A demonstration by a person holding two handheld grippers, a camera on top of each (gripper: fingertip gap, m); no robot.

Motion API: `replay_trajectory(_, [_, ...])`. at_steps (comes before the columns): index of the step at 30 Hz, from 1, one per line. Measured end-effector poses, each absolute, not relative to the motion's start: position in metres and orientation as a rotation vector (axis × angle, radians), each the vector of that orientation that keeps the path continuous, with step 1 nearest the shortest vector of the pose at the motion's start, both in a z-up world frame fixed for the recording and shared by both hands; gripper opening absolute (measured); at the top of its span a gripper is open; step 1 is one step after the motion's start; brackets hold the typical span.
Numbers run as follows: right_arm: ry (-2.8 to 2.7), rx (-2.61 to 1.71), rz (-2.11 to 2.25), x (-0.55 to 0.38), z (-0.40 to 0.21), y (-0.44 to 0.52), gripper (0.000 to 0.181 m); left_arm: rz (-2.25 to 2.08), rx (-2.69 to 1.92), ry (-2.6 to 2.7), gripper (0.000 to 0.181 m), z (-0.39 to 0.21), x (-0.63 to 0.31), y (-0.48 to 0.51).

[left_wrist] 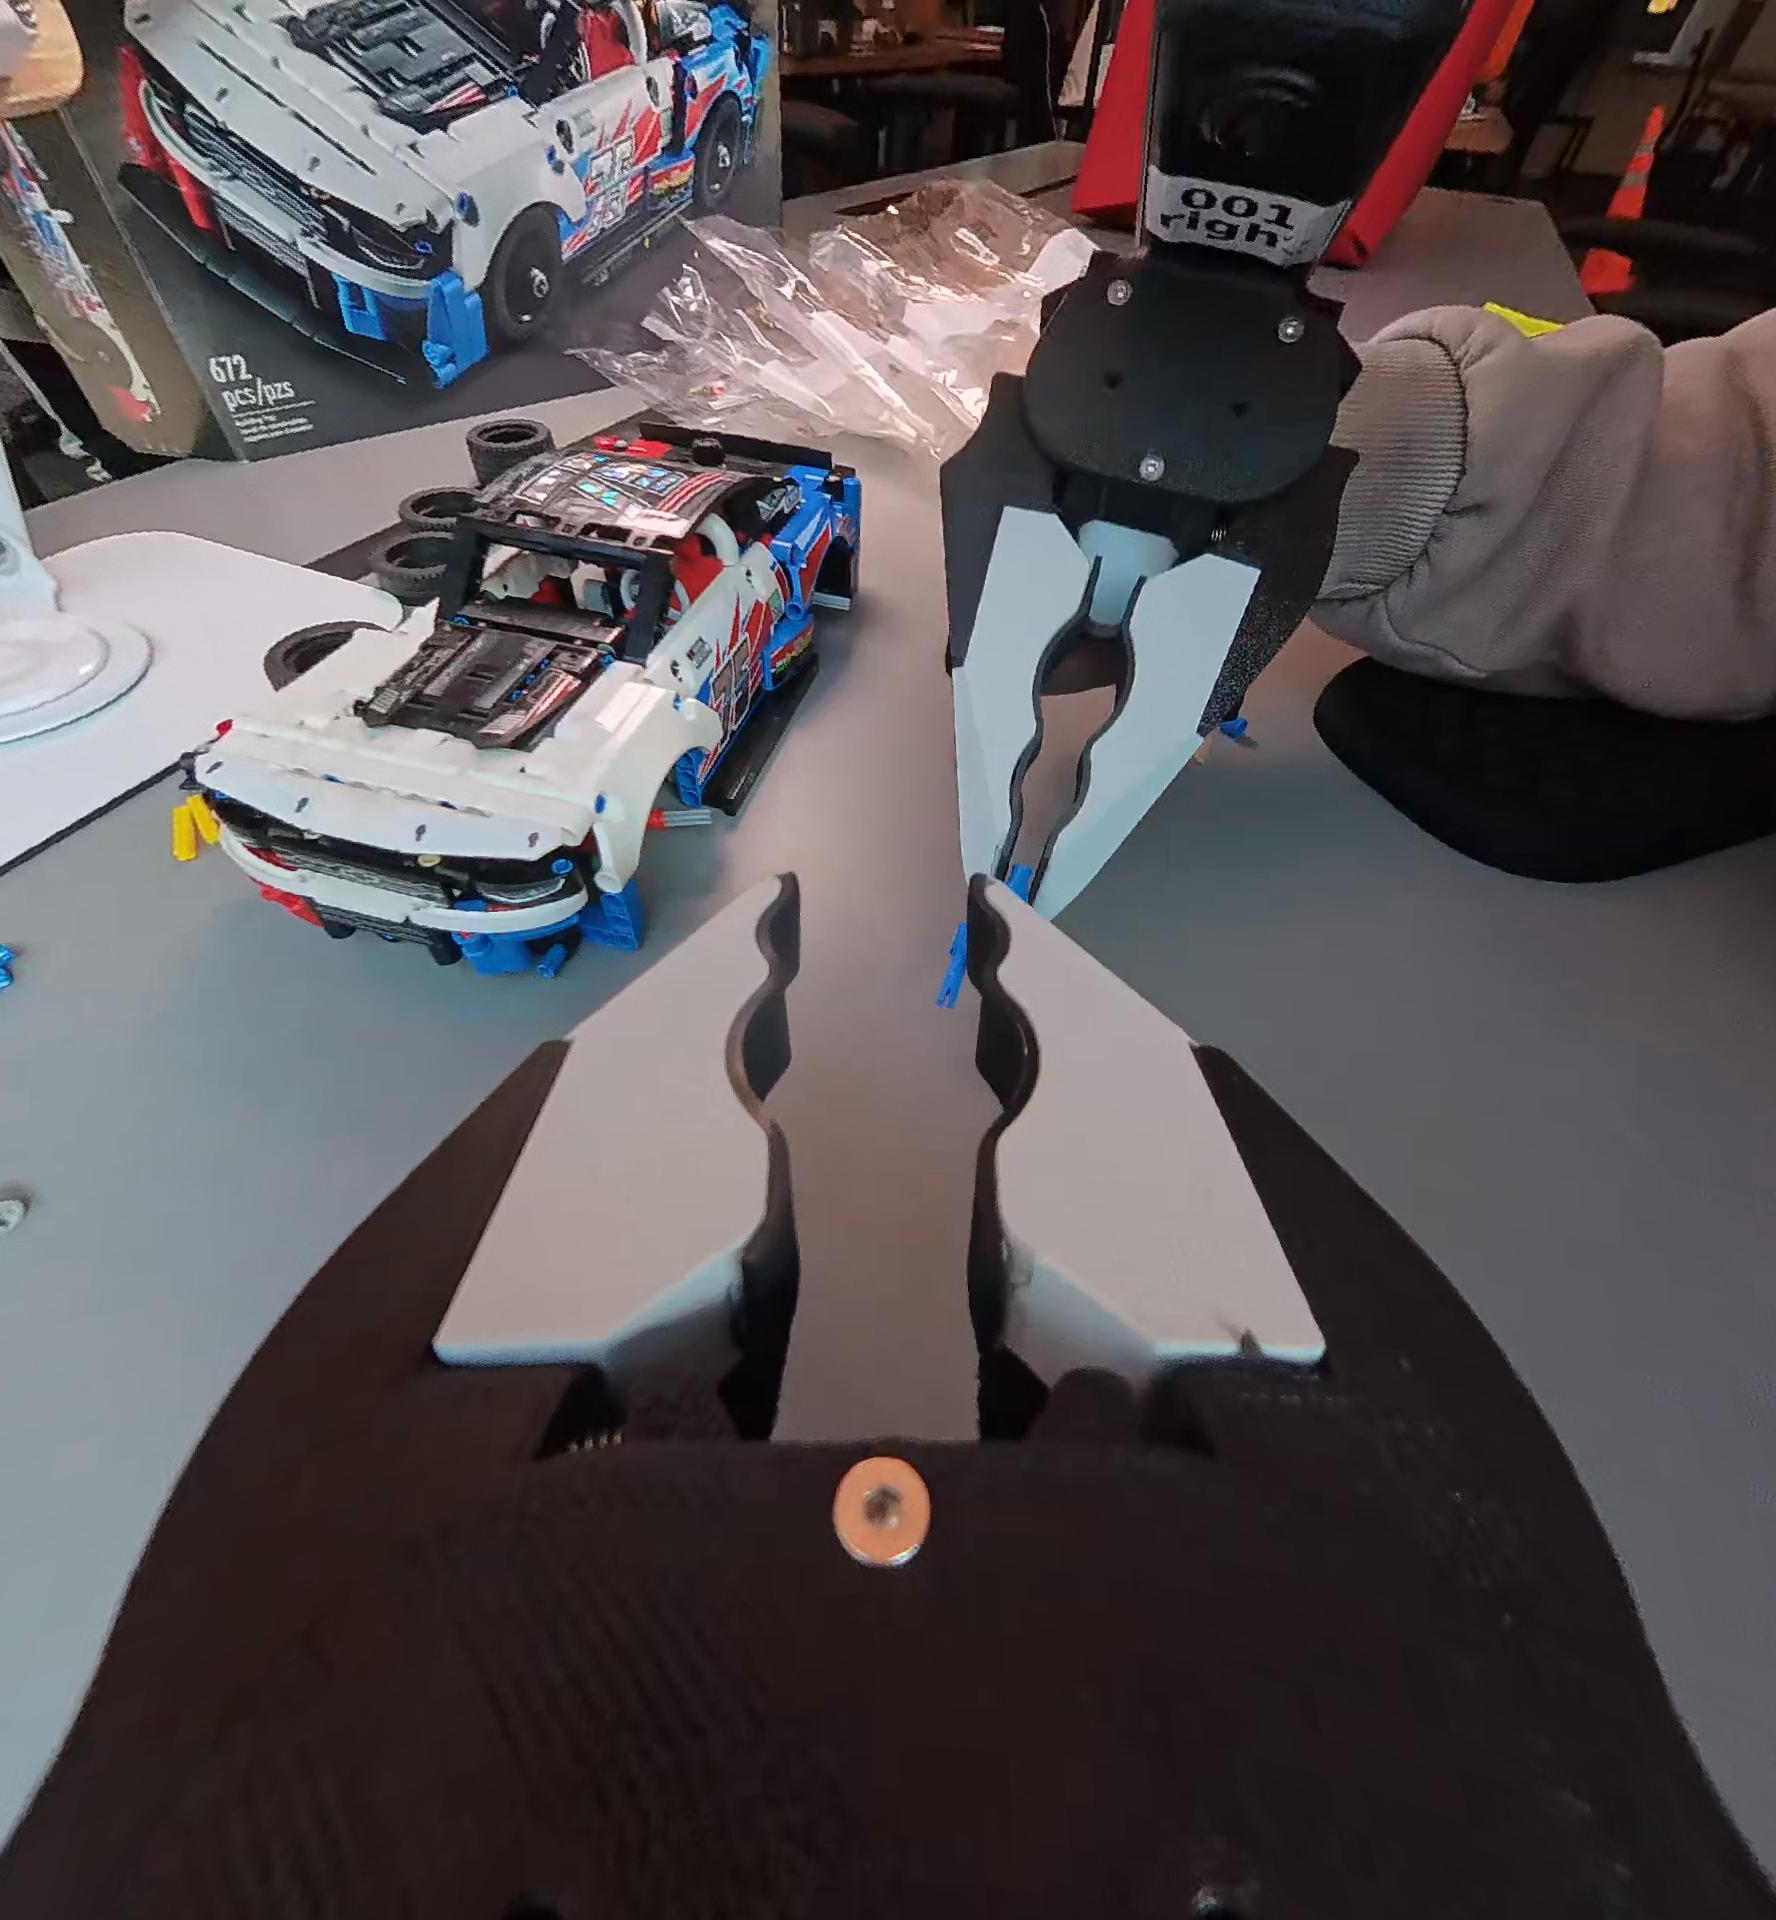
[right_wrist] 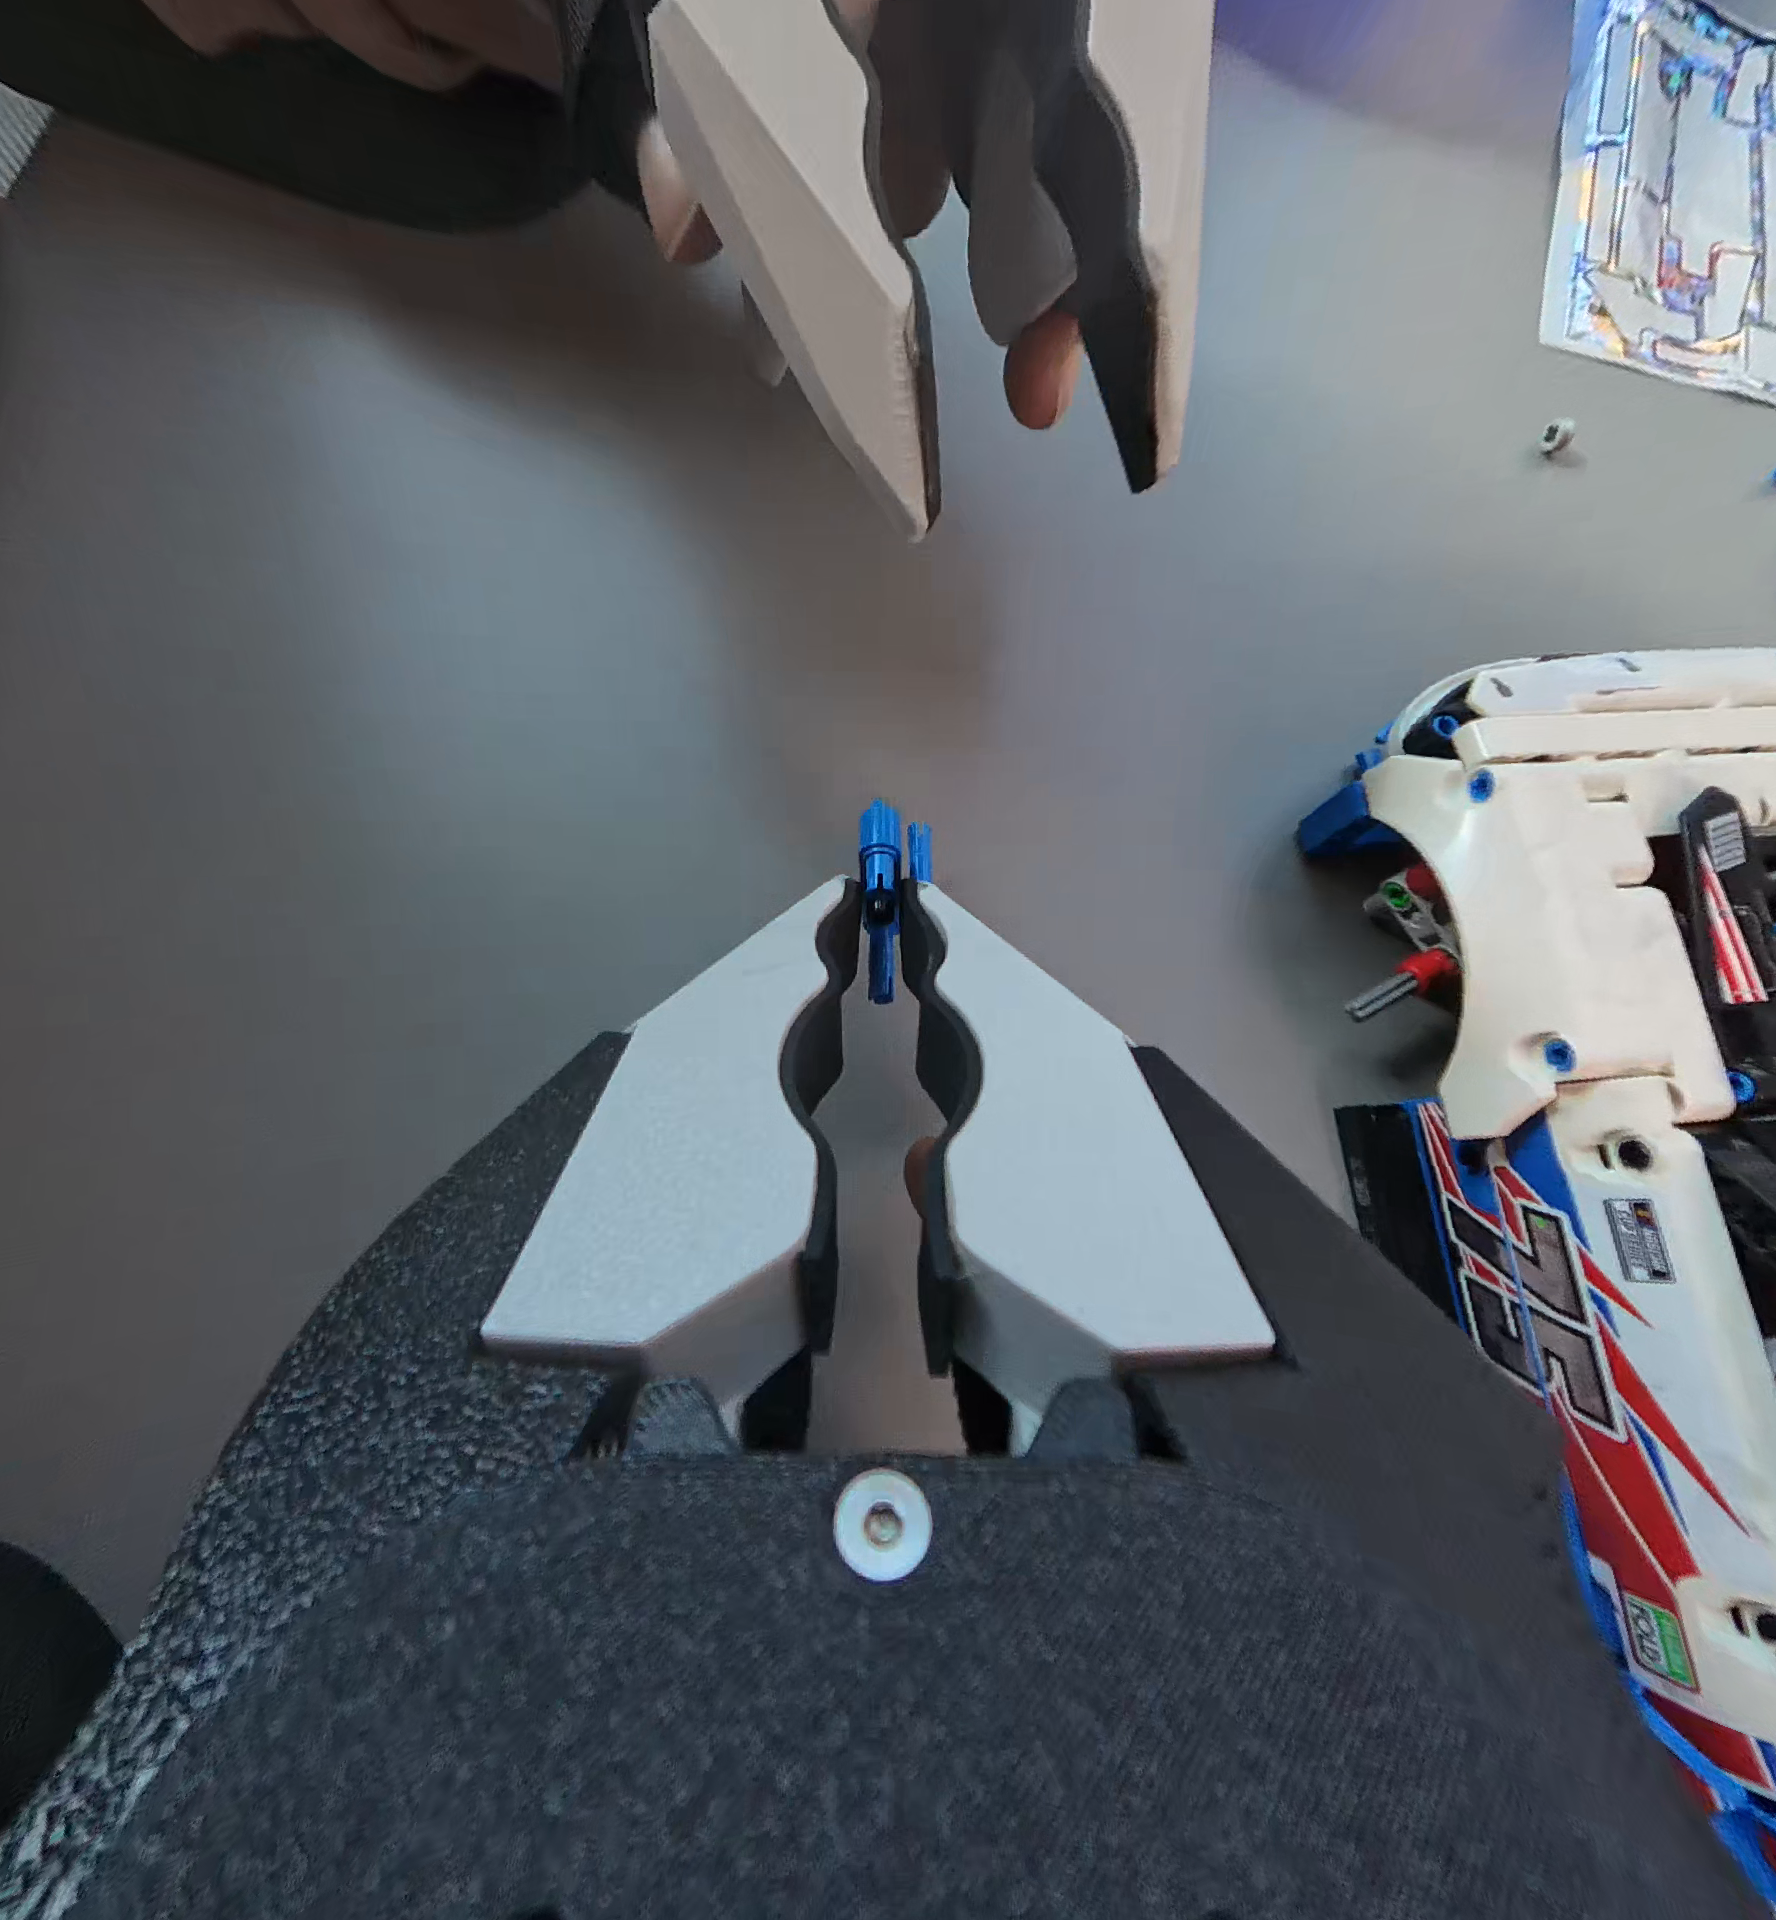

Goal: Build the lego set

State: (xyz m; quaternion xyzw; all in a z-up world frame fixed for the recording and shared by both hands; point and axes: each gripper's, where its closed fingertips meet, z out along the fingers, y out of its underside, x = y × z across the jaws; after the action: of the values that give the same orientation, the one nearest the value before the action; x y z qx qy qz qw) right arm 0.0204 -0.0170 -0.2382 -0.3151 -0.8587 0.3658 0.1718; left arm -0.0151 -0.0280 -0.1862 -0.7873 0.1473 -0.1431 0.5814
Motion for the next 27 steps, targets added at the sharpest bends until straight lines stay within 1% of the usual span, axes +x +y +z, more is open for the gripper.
replay_trajectory(4, [-2.493, -0.934, 0.981, 0.022, -0.249, -0.015, 0.005, -0.306, -1.836, 0.342, 0.031, -0.186, -0.016, -0.027])
replay_trajectory(11, [-2.5, -0.952, 0.967, 0.022, -0.25, -0.014, 0.005, -0.301, -1.839, 0.327, 0.032, -0.185, -0.018, -0.027])
replay_trajectory(16, [-2.464, -0.942, 1.019, 0.023, -0.239, -0.014, 0.015, -0.294, -1.84, 0.32, 0.032, -0.186, -0.02, -0.026])
replay_trajectory(21, [-2.27, -0.974, 1.163, 0.024, -0.198, -0.001, 0.028, -0.291, -1.806, 0.278, 0.032, -0.178, -0.026, -0.026])
replay_trajectory(25, [-1.9, -1.019, 1.382, 0.027, -0.149, 0.018, 0.045, -0.274, -1.762, 0.226, 0.032, -0.168, -0.035, -0.026])
replay_trajectory(27, [-1.713, -1.044, 1.451, 0.033, -0.132, 0.031, 0.048, -0.258, -1.746, 0.2, 0.033, -0.165, -0.04, -0.025])
